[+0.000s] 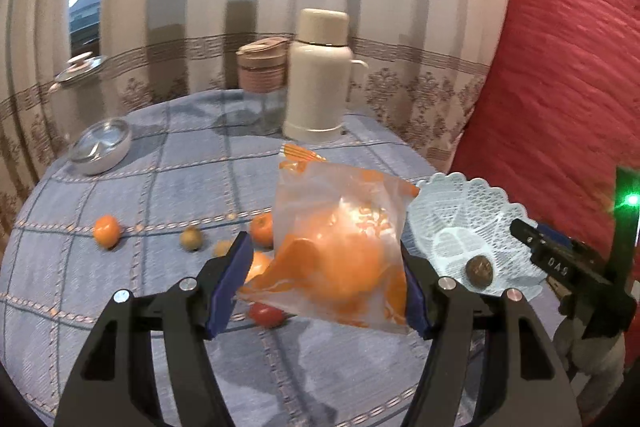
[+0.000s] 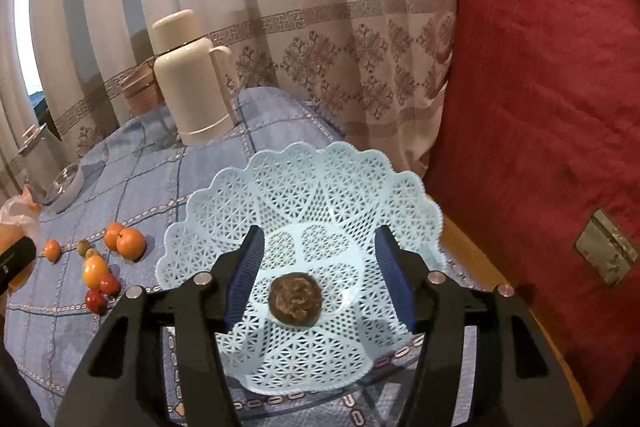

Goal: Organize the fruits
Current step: 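Carry the dark fruit into the white basket with the right tool and release, then lower the orange bag into the white basket and open the left tool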

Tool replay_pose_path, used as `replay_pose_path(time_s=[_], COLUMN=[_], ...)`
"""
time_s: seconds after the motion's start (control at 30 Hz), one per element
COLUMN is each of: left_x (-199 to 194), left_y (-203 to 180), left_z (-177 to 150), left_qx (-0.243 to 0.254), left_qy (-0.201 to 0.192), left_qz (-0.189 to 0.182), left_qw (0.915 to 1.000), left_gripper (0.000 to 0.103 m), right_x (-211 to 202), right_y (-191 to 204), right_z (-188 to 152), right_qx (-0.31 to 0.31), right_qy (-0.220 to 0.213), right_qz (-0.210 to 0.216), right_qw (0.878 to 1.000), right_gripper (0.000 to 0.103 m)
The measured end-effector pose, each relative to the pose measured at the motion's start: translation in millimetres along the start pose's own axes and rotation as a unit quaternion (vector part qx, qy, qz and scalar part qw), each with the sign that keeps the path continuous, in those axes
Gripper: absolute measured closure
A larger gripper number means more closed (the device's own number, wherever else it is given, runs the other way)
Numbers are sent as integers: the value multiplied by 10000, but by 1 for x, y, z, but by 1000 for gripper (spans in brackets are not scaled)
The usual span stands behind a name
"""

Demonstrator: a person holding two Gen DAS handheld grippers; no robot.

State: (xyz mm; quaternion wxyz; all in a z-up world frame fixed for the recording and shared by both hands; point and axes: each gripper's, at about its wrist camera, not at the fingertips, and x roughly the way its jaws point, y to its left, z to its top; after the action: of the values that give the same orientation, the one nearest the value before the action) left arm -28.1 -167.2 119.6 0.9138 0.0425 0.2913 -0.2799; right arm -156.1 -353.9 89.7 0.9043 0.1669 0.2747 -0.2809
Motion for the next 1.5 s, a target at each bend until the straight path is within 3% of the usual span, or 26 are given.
replay_pose_path(time_s=[0.47, 1.0, 1.1, 1.17, 1.5], left_x=[52, 97, 99, 95, 75], left_y=[-77, -109, -110, -109, -105], left_z=[11, -4, -5, -4, 1], left_qx=[417, 587, 563, 541, 564], left_qy=[181, 600, 647, 540, 173], left_qz=[-500, -580, -660, -648, -485], left_qw=[9977, 9948, 9941, 9950, 9971], left_gripper=[36, 35, 29, 21, 20], right_x=[-33, -41, -40, -40, -39], right_y=[-19, -31, -31, -30, -31], right_z=[21, 27, 27, 27, 28], right_qx=[-38, 84, 84, 74, 68], right_qy=[-604, -657, -643, -644, -645], right_qz=[-785, -856, -850, -852, -845], right_qw=[9951, 9941, 9943, 9942, 9943], right_gripper=[39, 38, 38, 38, 32])
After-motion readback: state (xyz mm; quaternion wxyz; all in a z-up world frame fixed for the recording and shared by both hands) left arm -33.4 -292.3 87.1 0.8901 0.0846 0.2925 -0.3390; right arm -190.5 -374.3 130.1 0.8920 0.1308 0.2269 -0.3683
